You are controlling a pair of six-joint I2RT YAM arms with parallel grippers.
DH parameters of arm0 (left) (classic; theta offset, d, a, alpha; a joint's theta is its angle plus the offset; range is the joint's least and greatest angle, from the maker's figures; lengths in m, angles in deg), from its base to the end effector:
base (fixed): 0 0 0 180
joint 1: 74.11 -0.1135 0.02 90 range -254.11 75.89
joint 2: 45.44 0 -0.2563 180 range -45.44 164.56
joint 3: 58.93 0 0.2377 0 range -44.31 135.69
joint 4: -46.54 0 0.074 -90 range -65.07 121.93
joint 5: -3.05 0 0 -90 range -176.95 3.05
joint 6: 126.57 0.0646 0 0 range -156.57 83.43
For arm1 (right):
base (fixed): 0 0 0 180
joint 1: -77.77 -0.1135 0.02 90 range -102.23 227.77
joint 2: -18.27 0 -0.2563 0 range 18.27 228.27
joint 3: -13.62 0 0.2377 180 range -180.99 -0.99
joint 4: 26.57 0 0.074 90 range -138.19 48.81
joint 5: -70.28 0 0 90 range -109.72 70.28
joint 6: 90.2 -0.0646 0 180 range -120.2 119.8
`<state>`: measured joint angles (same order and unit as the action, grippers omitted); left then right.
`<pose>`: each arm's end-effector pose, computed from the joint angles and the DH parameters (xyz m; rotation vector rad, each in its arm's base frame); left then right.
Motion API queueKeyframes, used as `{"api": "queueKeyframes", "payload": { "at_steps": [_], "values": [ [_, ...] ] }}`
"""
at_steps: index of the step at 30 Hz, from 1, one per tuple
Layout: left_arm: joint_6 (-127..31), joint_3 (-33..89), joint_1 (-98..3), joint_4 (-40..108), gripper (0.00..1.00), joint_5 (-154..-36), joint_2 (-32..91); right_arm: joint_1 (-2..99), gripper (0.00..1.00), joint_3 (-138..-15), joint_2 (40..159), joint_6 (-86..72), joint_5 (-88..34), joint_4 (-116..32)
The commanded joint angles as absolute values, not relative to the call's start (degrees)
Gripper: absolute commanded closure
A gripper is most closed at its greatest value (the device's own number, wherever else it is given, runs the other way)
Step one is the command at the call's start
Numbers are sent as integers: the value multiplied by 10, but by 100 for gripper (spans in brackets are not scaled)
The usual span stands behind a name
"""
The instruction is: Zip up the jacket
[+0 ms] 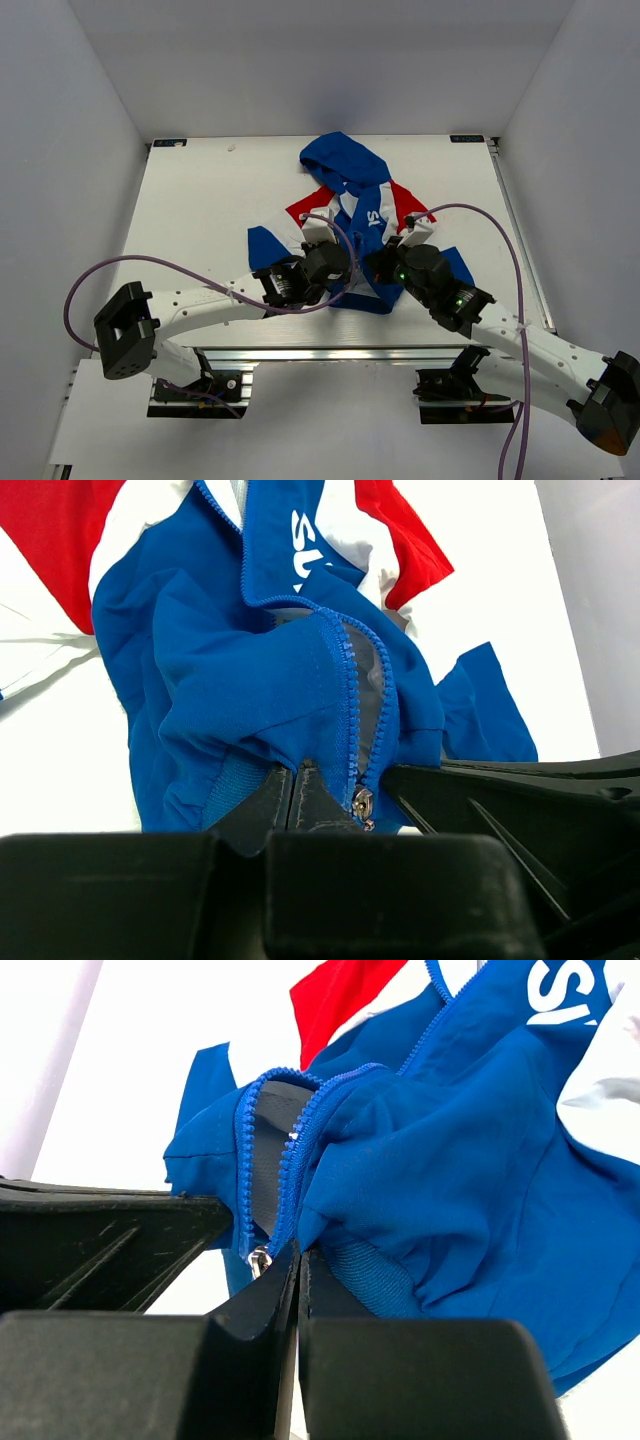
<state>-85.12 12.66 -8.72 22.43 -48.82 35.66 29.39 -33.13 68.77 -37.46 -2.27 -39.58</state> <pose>0.1690 -0.2732 0.2583 -0.0746 2.0613 -0.5293 0.1633 0.1546 0.2566 0.0317 1.9180 0.7482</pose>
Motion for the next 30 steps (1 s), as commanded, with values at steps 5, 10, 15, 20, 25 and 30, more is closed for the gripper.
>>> {"api": "queueKeyframes", "payload": {
  "at_steps": [5, 10, 15, 20, 25, 30],
  "values": [
    [-859, 150, -85, 216, 100, -482, 345, 294, 100, -360, 692, -382, -14, -377],
    [-863, 153, -85, 212, 100, -479, 346, 294, 100, -360, 692, -382, -22, -379],
    [-867, 152, -85, 210, 100, -477, 347, 293, 100, -357, 686, -384, -27, -380],
    [-870, 153, -85, 209, 100, -476, 349, 293, 100, -355, 686, -384, -30, -385],
    [-869, 152, -85, 208, 100, -478, 349, 291, 100, -354, 685, -385, -25, -394],
    [-869, 151, -85, 207, 100, -480, 349, 291, 100, -352, 681, -391, -20, -395]
  ]
}}
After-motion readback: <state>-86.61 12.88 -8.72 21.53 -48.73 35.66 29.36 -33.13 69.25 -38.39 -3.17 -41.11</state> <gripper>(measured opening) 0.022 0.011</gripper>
